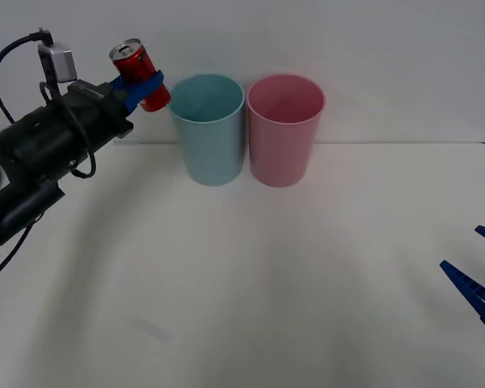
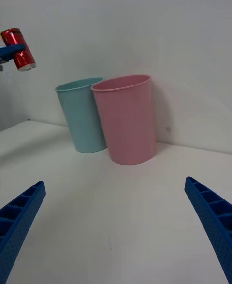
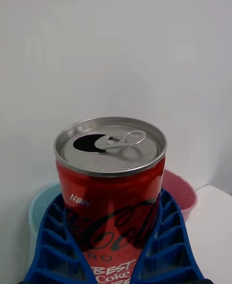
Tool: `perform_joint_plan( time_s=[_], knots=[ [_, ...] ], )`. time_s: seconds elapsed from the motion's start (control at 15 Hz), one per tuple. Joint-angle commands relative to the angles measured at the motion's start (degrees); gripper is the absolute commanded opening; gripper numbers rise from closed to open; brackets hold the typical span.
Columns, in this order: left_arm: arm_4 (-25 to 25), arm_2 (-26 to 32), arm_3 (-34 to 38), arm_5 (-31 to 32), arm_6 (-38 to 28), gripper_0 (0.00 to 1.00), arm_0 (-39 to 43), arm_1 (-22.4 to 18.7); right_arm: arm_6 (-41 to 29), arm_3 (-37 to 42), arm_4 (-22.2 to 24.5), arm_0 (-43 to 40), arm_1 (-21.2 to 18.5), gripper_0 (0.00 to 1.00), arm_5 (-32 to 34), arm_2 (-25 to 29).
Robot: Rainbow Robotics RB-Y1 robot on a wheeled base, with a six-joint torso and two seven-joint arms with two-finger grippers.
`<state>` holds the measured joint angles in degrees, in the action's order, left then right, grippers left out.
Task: Grasp the object on the table and drop it into the matching bin: aluminum can to the light blue bin, PET bottle to the pink bin.
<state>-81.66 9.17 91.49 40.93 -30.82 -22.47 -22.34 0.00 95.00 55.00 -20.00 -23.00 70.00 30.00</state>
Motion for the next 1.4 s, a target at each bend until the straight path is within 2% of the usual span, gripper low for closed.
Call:
perform_joint_plan(
  time_s=[0.07,0.27,0.47,0.67,0.93,1.2,1.27,1.33,1.4],
  knots=[
    [-2.28,-0.2,-8.34,0.38,1.37,0.02,-7.51,0.02,0.0,0.0,0.0,0.0,0.0,1.0,0.0,0.0],
    [-4.91,-0.2,-18.36,1.17,2.87,0.02,-15.68,0.28,0.0,0.0,0.0,0.0,0.0,1.0,0.0,0.0],
    [-7.02,-0.29,-30.58,1.17,7.44,0.02,-24.2,1.6,0.0,0.0,0.0,0.0,0.0,1.0,0.0,0.0],
    [-10.01,-0.29,-38.58,0.64,7.61,0.02,-30.71,2.92,0.0,0.0,0.0,0.0,0.0,1.0,0.0,0.0],
    [-11.77,-0.2,-40.77,-1.91,8.14,0.05,-32.64,5.47,0.0,0.0,0.0,0.0,0.0,1.0,0.0,0.0],
    [-11.86,-0.29,-40.77,-1.91,8.41,0.09,-32.64,5.56,0.0,0.0,0.0,0.0,0.0,1.0,0.0,0.0],
    [-11.86,-0.29,-40.77,-1.91,8.49,0.2,-32.64,5.56,0.0,0.0,0.0,0.0,0.0,1.0,0.0,0.0],
    [-11.77,-0.29,-40.77,-1.91,8.76,0.79,-32.64,5.56,0.0,0.0,0.0,0.0,0.0,1.0,0.0,0.0],
    [-11.68,-0.29,-40.77,-1.91,8.93,1.0,-32.64,5.56,0.0,0.0,0.0,0.0,0.0,1.0,0.0,0.0]
  ],
)
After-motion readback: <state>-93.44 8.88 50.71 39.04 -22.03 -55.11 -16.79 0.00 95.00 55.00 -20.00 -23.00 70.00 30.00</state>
